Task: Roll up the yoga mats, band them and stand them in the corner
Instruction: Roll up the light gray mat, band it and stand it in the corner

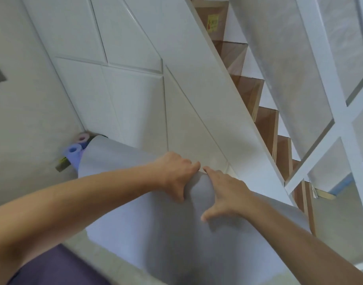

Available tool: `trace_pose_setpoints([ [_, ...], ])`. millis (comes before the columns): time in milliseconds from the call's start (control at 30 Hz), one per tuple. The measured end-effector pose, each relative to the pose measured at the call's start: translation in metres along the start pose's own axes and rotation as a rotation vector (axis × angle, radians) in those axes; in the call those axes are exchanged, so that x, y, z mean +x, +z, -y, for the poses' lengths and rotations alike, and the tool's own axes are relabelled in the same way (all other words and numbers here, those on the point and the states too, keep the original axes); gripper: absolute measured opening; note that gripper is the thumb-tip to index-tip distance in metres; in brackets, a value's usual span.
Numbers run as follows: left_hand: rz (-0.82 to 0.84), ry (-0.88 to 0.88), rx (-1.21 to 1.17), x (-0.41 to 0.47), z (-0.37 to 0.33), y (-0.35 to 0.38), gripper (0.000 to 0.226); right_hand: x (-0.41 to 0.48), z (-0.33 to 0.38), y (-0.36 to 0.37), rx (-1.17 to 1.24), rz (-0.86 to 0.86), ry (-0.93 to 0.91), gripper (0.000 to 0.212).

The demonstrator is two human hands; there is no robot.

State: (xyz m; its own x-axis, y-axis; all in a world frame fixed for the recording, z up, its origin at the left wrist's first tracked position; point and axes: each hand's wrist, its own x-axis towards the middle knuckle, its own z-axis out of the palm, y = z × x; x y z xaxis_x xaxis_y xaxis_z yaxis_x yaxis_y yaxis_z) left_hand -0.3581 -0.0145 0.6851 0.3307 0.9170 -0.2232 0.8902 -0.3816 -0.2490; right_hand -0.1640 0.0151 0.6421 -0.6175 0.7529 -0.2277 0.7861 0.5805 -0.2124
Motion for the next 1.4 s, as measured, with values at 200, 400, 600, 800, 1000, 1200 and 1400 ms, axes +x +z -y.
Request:
trace_pose_setpoints([
  [200,0.043,0.031,0.010,0.009,0.003,-0.004,0.076,0.008,-0.002,0.026,0.107,-0.177,0.063,0.090],
  [400,0.056,-0.047,0.118,0.002,0.026,-0.013,0.084,0.017,-0.001,0.029,0.192,-0.235,0.128,0.088],
  [600,0.196,-0.249,0.215,-0.035,0.104,-0.032,0.113,0.024,-0.009,0.066,0.283,-0.232,0.175,0.091],
  [800,0.202,-0.480,-0.673,-0.038,0.154,0.018,0.150,0.043,-0.018,0.120,0.341,-0.174,0.208,0.091],
  [1000,0.013,-0.626,-1.398,-0.007,0.121,0.089,0.124,0.070,-0.057,0.190,0.443,-0.116,0.223,0.099],
  [1200,-0.151,-0.542,-1.046,0.062,0.011,0.161,0.097,0.090,-0.079,0.295,0.617,-0.067,0.238,0.113],
  [1400,-0.088,-0.332,-0.636,0.155,-0.123,0.310,0.090,0.100,-0.116,0.394,1.106,-0.159,0.339,0.094],
])
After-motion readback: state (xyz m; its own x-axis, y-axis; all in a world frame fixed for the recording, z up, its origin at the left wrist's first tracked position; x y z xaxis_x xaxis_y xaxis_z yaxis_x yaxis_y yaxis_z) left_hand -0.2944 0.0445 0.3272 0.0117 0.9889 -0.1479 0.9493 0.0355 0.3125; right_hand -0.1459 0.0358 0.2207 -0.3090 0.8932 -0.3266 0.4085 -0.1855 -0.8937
